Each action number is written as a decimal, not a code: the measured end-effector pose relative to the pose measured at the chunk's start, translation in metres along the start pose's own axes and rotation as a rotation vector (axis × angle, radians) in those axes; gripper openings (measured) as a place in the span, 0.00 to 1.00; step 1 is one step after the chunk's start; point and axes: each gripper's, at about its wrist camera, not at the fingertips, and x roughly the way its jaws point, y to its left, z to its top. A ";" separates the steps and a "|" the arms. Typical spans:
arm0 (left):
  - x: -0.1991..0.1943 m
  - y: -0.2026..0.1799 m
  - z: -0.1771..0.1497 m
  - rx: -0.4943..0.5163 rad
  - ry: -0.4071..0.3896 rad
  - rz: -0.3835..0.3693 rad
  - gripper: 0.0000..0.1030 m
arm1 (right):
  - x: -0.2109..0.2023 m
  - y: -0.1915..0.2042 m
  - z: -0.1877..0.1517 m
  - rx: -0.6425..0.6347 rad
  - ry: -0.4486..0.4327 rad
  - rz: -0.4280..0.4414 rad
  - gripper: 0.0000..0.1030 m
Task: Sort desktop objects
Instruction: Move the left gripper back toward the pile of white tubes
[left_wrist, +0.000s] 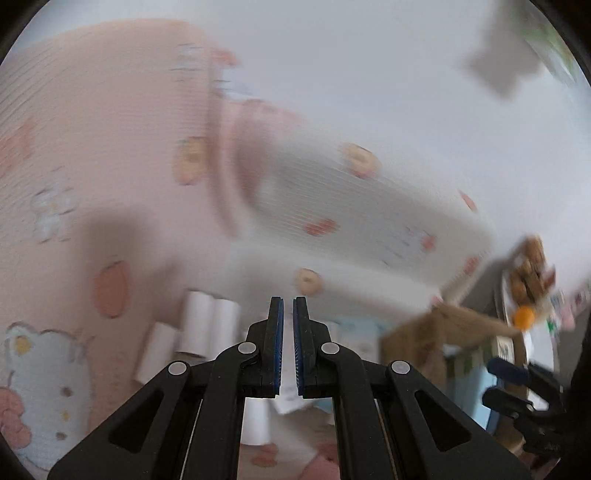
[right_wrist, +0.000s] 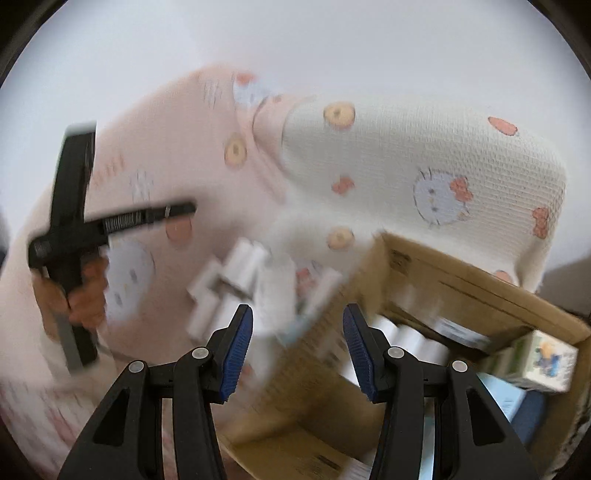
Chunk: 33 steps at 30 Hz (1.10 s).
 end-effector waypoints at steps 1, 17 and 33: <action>-0.003 0.011 0.000 -0.026 -0.008 0.001 0.06 | 0.003 0.007 0.003 0.009 -0.018 0.028 0.46; 0.030 0.069 -0.017 -0.100 0.110 -0.078 0.06 | 0.119 0.082 0.020 -0.065 0.091 0.002 0.47; 0.097 0.115 -0.043 -0.194 0.224 -0.178 0.06 | 0.209 0.081 -0.035 0.008 0.029 0.057 0.47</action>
